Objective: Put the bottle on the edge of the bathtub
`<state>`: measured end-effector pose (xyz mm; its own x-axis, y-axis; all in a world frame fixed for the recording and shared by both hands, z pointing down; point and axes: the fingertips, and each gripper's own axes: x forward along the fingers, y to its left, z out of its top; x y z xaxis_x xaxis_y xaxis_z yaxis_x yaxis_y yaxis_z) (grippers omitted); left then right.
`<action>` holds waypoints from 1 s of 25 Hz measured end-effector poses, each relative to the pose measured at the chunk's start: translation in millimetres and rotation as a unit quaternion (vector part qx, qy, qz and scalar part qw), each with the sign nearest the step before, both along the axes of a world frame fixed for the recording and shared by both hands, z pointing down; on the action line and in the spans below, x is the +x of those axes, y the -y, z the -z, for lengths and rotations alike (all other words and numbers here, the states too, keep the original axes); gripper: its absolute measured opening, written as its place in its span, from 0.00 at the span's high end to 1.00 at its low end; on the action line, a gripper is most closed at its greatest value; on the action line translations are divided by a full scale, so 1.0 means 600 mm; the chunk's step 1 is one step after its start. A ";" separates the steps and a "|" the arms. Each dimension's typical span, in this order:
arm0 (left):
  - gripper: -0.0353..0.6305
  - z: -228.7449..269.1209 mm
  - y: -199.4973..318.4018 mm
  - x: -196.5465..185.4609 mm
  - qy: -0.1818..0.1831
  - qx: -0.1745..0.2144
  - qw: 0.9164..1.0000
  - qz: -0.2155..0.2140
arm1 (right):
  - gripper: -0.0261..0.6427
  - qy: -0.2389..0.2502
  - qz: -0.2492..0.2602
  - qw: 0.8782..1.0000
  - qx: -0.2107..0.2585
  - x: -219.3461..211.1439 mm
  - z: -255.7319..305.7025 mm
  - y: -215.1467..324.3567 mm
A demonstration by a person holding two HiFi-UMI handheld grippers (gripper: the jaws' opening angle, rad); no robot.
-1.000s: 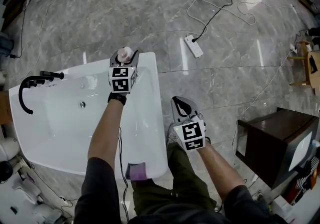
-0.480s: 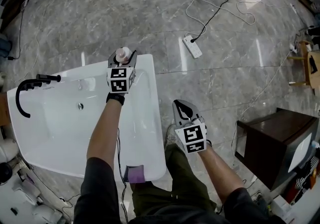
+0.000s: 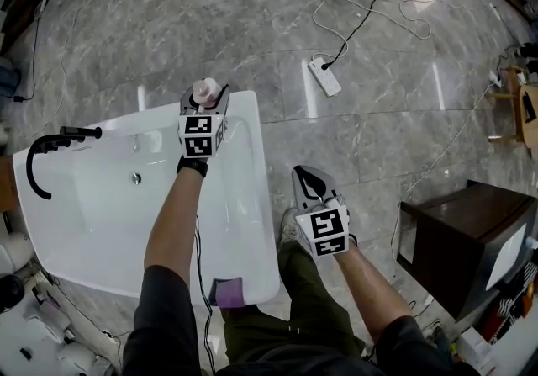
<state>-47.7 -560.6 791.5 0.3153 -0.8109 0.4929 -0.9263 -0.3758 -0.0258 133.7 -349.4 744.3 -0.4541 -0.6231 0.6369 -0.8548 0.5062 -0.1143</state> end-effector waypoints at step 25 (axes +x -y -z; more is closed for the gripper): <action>0.56 0.187 -0.261 -0.079 -0.021 -0.027 0.999 -0.026 | 0.96 0.034 -0.022 0.997 0.061 -0.056 0.216 -0.074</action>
